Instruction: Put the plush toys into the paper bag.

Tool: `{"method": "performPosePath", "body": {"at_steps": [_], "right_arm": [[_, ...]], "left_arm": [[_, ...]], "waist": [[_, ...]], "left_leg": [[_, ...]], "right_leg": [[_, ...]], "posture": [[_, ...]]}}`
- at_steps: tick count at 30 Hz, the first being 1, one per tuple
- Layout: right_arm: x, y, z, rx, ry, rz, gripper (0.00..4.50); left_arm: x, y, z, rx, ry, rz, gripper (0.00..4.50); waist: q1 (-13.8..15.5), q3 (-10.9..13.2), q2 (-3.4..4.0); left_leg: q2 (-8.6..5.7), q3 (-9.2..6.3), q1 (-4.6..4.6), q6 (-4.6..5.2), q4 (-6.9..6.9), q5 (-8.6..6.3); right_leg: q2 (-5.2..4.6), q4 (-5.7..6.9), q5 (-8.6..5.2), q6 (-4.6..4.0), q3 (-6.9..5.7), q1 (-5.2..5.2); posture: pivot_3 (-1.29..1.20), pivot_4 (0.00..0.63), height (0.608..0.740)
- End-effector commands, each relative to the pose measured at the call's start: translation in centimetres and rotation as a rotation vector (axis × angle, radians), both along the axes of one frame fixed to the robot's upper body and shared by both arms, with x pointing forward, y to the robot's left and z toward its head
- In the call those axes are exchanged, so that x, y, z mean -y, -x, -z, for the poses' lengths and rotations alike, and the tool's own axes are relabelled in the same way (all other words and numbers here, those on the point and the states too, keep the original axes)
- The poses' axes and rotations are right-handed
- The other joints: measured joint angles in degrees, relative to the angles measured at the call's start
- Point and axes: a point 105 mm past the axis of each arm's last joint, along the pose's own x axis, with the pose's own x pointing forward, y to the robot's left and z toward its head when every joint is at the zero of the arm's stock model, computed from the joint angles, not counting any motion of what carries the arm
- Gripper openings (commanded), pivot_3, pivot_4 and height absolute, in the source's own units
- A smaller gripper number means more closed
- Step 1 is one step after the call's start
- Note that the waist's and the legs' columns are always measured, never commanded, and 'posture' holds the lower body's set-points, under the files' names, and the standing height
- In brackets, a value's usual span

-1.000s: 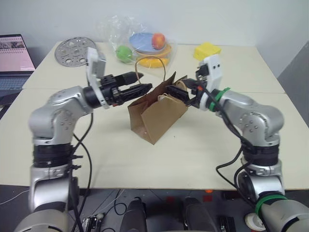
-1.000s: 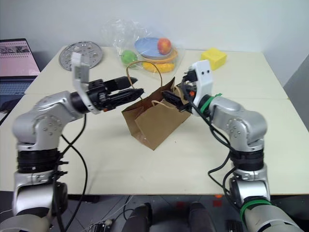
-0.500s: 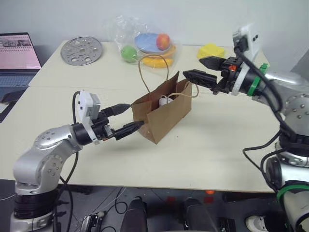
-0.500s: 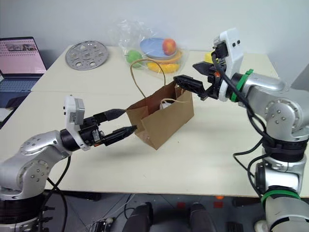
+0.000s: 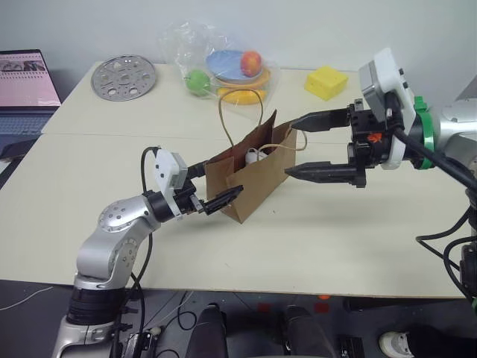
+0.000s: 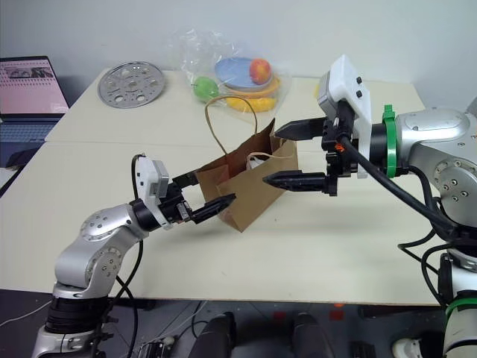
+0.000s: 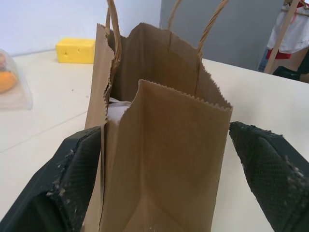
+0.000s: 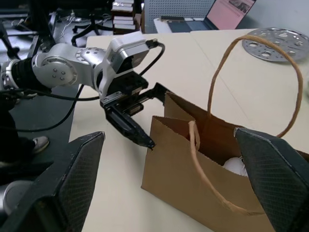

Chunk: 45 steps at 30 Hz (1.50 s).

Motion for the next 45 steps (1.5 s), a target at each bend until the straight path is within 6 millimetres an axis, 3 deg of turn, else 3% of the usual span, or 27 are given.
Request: {"method": "performPosePath", "body": {"at_steps": [1,2,5,16,18,22,26,28,32,34,38,45], "right_arm": [[-0.2,0.7,-0.9,0.104,0.023,-0.022,4.5],[-0.1,0.7,-1.0,0.112,0.023,-0.017,4.5],[0.0,0.5,-1.2,0.133,0.021,-0.002,4.5],[0.5,-0.6,-1.8,0.156,-0.004,0.058,4.5],[0.8,-0.6,-2.4,0.153,-0.019,0.07,4.5],[2.0,-1.1,-4.0,0.155,-0.047,0.111,4.5],[4.3,-1.9,-6.6,0.173,-0.074,0.182,4.5],[5.2,-1.7,-6.9,0.169,-0.044,0.196,4.5],[5.9,-1.3,-7.2,0.145,-0.017,0.192,4.5],[6.4,-1.0,-7.1,0.131,0.011,0.191,4.5],[6.7,-0.7,-7.2,0.095,-0.003,0.217,4.5],[6.9,-0.4,-6.7,0.071,0.009,0.233,4.5]], "left_arm": [[0.3,-0.1,-0.4,0.082,-0.016,-0.032,4.47],[0.2,-0.3,-0.6,0.089,0.0,-0.053,4.47],[0.3,-0.1,-0.4,0.093,-0.004,-0.047,3.85],[0.6,0.2,-0.5,0.051,0.048,-0.035,0.46],[0.4,0.0,-0.7,0.04,0.048,-0.021,0.04],[0.2,-1.0,-1.7,0.033,0.033,0.054,0.04],[1.4,-1.4,-4.2,0.024,0.009,0.331,0.04],[1.4,-1.0,-5.3,0.024,-0.003,0.463,0.04],[1.1,-1.1,-6.1,0.016,-0.014,0.57,0.04],[1.0,-1.1,-5.7,0.012,-0.053,0.65,0.04],[1.9,-3.0,-1.7,0.04,-0.178,0.69,0.04],[2.9,-4.2,0.1,0.071,-0.247,0.688,0.04]], "waist": [[0.0,0.0,0.0],[0.0,0.0,0.0],[0.0,0.0,0.0],[0.1,0.0,0.0],[0.1,0.0,0.0],[0.2,0.0,0.0],[0.4,0.1,-0.02],[0.4,0.0,-0.03],[-0.2,0.0,-0.02],[-0.6,0.1,0.01],[-0.8,0.1,0.02],[-0.4,0.1,0.02]], "left_leg": [[0.0,0.0,0.0,0.0,0.0,0.0],[0.0,0.0,0.0,0.0,0.01,0.0],[0.0,0.01,0.0,0.0,0.02,0.0],[0.0,0.0,0.0,0.0,0.02,0.0],[0.0,0.0,0.0,0.0,0.02,0.0],[0.0,-0.04,0.0,0.0,0.03,0.01],[-0.04,-0.03,-0.02,0.0,0.07,0.01],[-0.05,-0.05,-0.09,-0.01,0.08,0.0],[-0.05,0.0,-0.07,0.0,0.02,-0.02],[-0.03,0.0,-0.07,0.02,-0.05,-0.03],[-0.04,0.0,-0.08,0.03,-0.09,-0.04],[-0.05,-0.01,-0.09,0.03,0.0,-0.04]], "right_leg": [[0.0,0.0,0.0,0.0,0.0,0.0],[0.0,0.0,0.0,0.0,0.0,0.0],[-0.01,0.0,0.0,0.0,0.01,0.01],[-0.01,0.01,0.0,0.01,0.0,0.02],[-0.01,0.01,0.01,0.01,0.0,0.02],[0.01,0.04,0.01,0.0,-0.05,0.01],[-0.01,0.01,0.01,0.0,-0.05,0.03],[-0.01,-0.06,0.01,0.01,-0.08,0.01],[-0.05,-0.04,0.02,0.04,-0.07,-0.01],[-0.04,0.03,0.02,0.03,-0.07,-0.09],[-0.03,0.03,0.02,0.02,-0.09,-0.11],[-0.05,0.03,0.02,0.03,-0.08,-0.06]], "posture": [[0.0,0.15,0.74],[0.0,0.15,0.74],[0.0,0.15,0.74],[0.0,0.15,0.74],[0.0,0.15,0.74],[0.0,0.15,0.74],[0.0,0.15,0.74],[0.0,0.15,0.74],[0.0,0.15,0.74],[0.0,0.15,0.74],[0.0,0.15,0.74],[0.0,0.15,0.74]]}}
